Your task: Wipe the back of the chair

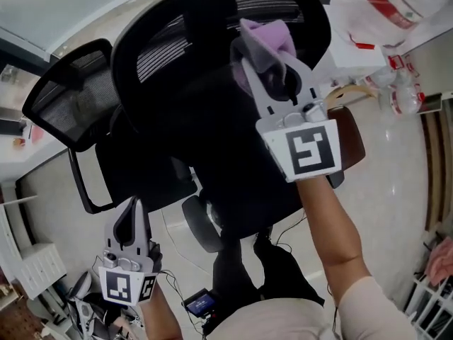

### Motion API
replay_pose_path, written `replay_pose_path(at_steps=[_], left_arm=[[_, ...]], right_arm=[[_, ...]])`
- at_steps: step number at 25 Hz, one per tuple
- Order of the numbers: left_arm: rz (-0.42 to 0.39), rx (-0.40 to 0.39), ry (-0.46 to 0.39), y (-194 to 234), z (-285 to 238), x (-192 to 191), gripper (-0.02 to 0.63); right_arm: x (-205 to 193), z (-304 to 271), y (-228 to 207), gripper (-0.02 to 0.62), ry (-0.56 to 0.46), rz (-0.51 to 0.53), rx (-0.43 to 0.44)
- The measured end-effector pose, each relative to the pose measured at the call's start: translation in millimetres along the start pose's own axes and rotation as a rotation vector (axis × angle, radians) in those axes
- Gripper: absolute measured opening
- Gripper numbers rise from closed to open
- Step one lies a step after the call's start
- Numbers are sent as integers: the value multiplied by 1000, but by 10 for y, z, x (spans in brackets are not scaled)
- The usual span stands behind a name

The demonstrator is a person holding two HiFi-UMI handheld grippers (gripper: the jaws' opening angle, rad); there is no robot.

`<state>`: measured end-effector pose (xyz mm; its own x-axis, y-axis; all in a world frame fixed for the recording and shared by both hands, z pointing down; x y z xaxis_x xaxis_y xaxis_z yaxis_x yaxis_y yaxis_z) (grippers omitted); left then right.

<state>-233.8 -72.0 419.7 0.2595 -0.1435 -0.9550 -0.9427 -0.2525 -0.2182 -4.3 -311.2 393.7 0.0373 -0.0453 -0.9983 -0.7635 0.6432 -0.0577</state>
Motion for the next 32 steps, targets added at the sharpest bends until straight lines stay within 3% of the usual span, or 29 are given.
replay_pose_path(at_steps=[4,7,14,21,27,32], left_arm=[[-4,1,2,-1,-33,16,6],[-6,-2,2,-18,-49,32,6],[7,9,11,1,11,-40,6],[11,40,16,72,160,-37,6],[8,55,4,144,226,29,6],[7,46,6,117,171,72,7]], right_arm=[[125,309,-626,61,-62,30,-165],[111,327,-639,61,-71,13,-179],[-216,-76,65,61,8,-37,3],[-342,-67,1496,61,120,-26,328],[-256,-3,1607,61,93,-8,351],[-146,-90,1313,61,49,17,300]])
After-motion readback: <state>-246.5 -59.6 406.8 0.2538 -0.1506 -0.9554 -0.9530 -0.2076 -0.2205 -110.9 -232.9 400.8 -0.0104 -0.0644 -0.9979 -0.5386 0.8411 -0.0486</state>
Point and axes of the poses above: the fingertips, and each gripper's own axes: z backward along the fingers, y to its left, x out of its top, the point moved 7 cm from there along z, backward along the fingers, and after that the axes turned 14 degrees about -z, right-handed, at the moved point
